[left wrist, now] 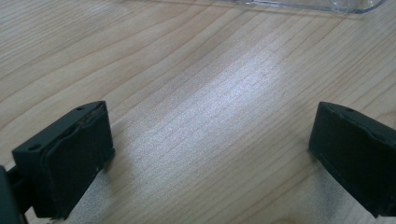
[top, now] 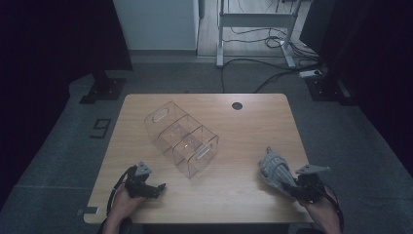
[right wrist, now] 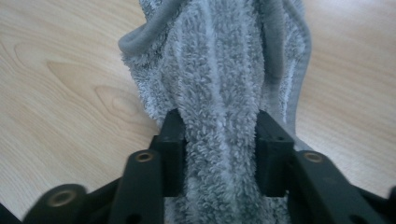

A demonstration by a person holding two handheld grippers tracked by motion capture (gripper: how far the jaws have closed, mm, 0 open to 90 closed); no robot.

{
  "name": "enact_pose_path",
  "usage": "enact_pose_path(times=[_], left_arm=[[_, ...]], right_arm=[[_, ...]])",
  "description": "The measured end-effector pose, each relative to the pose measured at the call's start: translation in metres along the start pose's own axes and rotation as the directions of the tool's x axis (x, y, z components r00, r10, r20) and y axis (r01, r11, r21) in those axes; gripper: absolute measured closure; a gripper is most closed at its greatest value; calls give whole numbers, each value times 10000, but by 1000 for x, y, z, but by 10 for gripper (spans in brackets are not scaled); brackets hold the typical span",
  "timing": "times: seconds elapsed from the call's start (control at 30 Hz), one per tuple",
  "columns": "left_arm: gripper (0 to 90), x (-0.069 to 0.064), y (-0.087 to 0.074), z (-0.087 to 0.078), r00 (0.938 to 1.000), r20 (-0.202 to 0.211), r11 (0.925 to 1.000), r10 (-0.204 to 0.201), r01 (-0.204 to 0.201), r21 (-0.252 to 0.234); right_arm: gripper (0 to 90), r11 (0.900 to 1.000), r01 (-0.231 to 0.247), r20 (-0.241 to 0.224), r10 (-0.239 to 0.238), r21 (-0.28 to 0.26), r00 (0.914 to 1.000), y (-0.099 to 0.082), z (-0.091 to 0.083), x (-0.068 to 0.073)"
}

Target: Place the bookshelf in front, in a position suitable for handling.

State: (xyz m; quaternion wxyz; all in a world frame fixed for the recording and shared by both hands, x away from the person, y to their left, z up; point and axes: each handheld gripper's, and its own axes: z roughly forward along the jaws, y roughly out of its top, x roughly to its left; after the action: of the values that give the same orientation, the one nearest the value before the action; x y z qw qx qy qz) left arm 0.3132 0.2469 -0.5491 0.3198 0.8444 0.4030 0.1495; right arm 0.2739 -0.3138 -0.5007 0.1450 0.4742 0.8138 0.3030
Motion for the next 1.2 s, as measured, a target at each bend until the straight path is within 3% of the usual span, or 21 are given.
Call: enact_pose_path(times=[0.1, 0.17, 0.3, 0.37, 0.6, 0.73, 0.87, 0.93, 1.07, 1.2], left_arm=[[0, 0, 0, 0, 10000, 3, 10000, 6, -6, 1], [0, 0, 0, 0, 10000, 10, 10000, 14, -14, -1], [0, 1, 0, 0, 10000, 36, 10000, 49, -49, 4], [0, 1, 0, 0, 10000, 42, 10000, 60, -60, 2], [0, 1, 1, 0, 9999, -19, 9999, -118, 118, 36], [0, 4, 4, -2, 9995, -81, 9990, -304, 307, 330], [0, 5, 8, -6, 9994, -289, 9992, -201, 211, 328], [0, 8, 12, -14, 9992, -34, 9991, -409, 409, -60], [0, 10, 19, -21, 9989, -9, 9981, -458, 458, -410], [110, 7, 34, -28, 9997, 48, 9966, -224, 227, -795]], right_arm=[[492, 10000, -11, 34, 10, 89, 10000, -3, 3, 0], [383, 9997, -37, -203, 42, 236, 9998, -6, 5, 0], [290, 9999, -113, -418, 116, 79, 9991, -7, 3, -2], [246, 10000, -16, -311, 17, 36, 9995, -5, 1, -2], [142, 9985, 70, -481, -96, -539, 9988, 3, -7, -3], [105, 9966, 170, -756, -231, -804, 9969, 14, -8, 1], [67, 9955, 271, -914, -355, -913, 9952, 21, -8, 4], [50, 9937, 354, -1136, -475, -1065, 9924, 28, -7, 7], [40, 9921, 431, -1379, -594, -1179, 9887, 35, -6, 11], [10, 9894, 850, -1439, -1017, -1180, 9843, 47, -1, 18]])
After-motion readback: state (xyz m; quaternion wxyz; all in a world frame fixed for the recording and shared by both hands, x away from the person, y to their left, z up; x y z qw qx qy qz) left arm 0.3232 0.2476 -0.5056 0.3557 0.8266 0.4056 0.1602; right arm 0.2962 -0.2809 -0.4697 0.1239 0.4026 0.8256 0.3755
